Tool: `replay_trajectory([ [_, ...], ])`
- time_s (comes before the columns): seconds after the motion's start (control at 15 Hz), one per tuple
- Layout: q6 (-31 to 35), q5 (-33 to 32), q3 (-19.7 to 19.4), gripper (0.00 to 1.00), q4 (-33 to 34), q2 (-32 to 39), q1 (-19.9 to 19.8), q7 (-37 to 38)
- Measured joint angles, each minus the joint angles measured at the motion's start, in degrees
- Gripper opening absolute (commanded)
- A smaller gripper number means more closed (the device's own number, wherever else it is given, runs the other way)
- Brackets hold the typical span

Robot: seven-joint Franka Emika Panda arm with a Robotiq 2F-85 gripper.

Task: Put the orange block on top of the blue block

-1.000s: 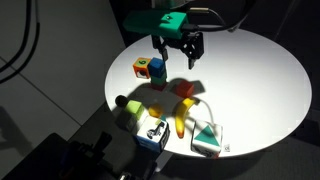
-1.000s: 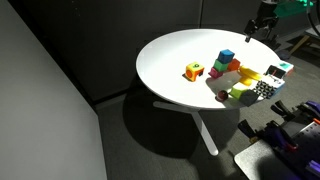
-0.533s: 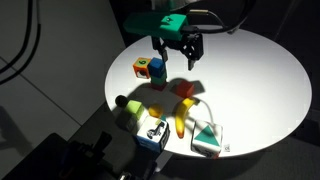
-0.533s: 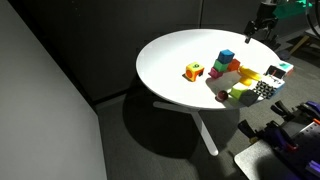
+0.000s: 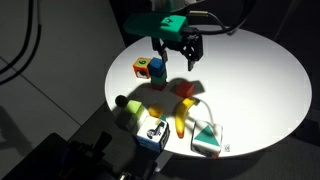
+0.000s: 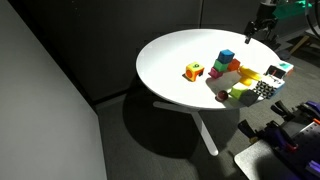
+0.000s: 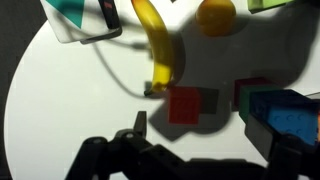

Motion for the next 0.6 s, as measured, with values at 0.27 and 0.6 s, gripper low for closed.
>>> replay_trajectory([
  [0.27,0.01,0.22,0.0,1.0,0.31,0.45,0.0,0.01],
  [0.6,0.03,1.41,0.0,1.0,2.23,2.58,-0.02,-0.08],
])
